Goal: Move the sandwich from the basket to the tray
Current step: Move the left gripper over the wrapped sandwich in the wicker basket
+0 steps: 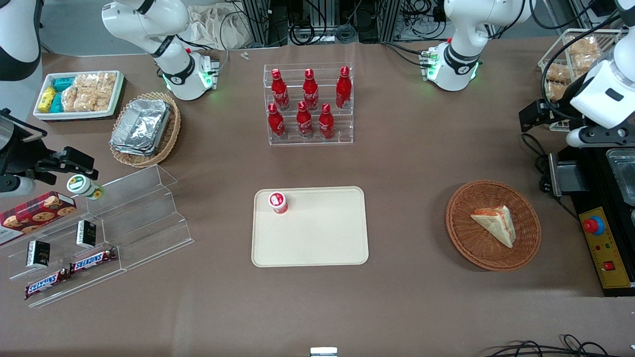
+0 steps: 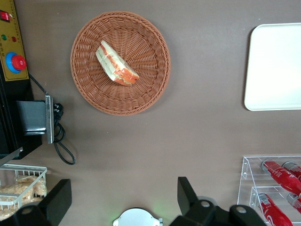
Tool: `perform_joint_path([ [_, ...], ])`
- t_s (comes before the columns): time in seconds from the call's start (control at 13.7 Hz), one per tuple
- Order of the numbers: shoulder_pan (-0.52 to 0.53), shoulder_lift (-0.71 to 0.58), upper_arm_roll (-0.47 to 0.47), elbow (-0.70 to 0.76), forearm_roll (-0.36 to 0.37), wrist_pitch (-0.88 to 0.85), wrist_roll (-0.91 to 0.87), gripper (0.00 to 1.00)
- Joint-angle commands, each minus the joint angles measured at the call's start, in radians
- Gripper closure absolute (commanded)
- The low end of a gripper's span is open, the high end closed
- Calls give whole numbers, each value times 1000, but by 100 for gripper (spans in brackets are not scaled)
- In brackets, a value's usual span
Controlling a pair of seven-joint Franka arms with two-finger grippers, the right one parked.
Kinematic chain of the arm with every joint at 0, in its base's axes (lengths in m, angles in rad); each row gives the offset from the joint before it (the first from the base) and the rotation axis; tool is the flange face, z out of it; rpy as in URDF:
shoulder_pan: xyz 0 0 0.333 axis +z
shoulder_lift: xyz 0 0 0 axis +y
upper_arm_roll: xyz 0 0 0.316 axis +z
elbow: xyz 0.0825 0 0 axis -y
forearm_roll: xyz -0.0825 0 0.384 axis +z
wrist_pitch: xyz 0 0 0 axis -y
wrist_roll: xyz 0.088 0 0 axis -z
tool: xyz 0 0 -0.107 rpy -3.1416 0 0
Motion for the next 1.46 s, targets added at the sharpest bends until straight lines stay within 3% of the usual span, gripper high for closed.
perform_joint_path([
  [0.0, -11, -12, -2, -3, 7, 0, -1, 0],
  [0.29, -3, 16, 9, -2, 9, -2, -31, 0],
  [0.44, -4, 60, 28, 0, -5, 38, -194, 0],
  [0.73, -3, 195, 34, -19, -10, 220, -566, 0],
  [1.17, -4, 371, 112, -206, -14, 597, -672, 0],
  [1.39, -4, 477, 114, -221, -79, 719, -747, 0],
])
